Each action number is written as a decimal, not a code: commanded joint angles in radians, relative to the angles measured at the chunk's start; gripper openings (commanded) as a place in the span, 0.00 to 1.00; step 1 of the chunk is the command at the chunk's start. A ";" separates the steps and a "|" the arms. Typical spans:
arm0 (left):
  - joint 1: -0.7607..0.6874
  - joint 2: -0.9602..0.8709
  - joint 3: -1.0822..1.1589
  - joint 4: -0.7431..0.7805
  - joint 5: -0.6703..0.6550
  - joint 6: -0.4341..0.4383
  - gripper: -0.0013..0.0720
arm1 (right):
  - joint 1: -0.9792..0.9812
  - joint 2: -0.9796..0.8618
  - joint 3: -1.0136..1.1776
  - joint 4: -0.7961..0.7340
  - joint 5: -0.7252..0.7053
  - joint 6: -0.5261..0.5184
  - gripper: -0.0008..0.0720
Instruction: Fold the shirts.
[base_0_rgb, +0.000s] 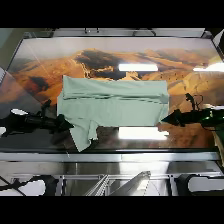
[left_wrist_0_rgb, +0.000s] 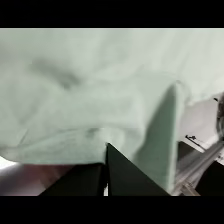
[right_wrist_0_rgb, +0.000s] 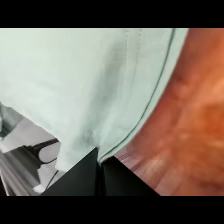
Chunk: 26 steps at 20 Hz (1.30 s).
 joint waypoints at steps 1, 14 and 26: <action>0.068 0.094 0.003 0.010 -0.135 0.006 0.06 | -0.008 0.001 0.005 0.001 0.086 0.001 0.04; 0.282 0.320 0.003 0.056 -0.288 -0.027 0.06 | -0.227 0.129 0.026 -0.113 0.216 0.236 0.04; 0.208 0.029 0.364 -0.064 -0.295 -0.047 0.07 | -0.025 0.087 0.139 0.193 -0.123 0.105 0.04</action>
